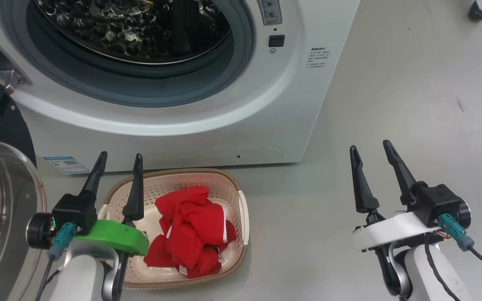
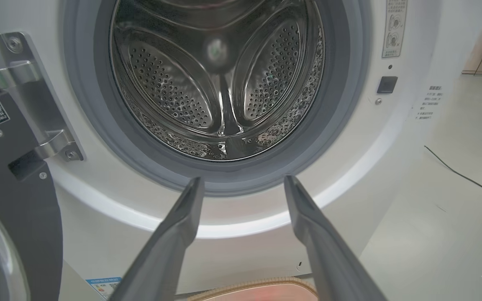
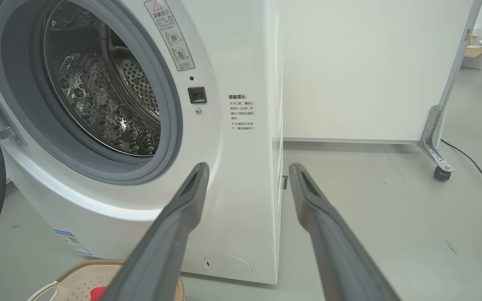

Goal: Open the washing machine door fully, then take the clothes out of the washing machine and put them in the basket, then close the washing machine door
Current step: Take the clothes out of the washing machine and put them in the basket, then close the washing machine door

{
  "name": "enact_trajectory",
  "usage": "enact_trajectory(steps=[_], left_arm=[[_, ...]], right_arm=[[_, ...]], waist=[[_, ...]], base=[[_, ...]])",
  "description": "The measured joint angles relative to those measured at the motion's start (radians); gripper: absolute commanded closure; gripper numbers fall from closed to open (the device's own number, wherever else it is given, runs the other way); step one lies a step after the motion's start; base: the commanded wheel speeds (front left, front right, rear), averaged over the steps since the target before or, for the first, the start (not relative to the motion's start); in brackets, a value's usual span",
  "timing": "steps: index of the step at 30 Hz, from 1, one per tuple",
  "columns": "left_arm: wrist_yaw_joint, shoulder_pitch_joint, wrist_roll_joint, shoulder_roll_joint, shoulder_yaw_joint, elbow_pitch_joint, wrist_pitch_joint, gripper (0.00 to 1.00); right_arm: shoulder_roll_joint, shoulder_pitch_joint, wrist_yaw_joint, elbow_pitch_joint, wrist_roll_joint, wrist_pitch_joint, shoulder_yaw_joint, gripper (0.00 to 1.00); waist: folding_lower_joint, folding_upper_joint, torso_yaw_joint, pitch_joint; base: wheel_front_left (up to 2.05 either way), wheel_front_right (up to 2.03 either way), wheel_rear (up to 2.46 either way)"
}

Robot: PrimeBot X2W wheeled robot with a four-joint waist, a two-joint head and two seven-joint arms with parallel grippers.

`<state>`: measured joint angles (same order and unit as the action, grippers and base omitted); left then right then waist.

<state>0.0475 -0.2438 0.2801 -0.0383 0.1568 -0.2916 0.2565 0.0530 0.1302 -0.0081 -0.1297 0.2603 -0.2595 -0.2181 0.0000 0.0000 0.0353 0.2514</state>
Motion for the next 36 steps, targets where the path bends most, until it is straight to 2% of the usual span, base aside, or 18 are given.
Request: enact_trajectory(steps=[17, 36], left_arm=[[-0.034, 0.177, -0.011, -0.004, 0.007, 0.098, 0.0, 0.0], [-0.06, 0.227, -0.025, -0.009, 0.017, 0.189, -0.002, 0.0]], right_arm=[[-0.005, -0.106, -0.003, 0.031, 0.0, 0.0, -0.005, 0.0], [-0.006, -0.12, -0.003, 0.068, 0.0, 0.0, -0.004, 0.0]], waist=[[0.0, 0.0, 0.023, -0.079], [0.0, 0.0, 0.012, -0.086]], base=[[0.0, 0.0, 0.0], [0.0, 0.0, 0.0]])
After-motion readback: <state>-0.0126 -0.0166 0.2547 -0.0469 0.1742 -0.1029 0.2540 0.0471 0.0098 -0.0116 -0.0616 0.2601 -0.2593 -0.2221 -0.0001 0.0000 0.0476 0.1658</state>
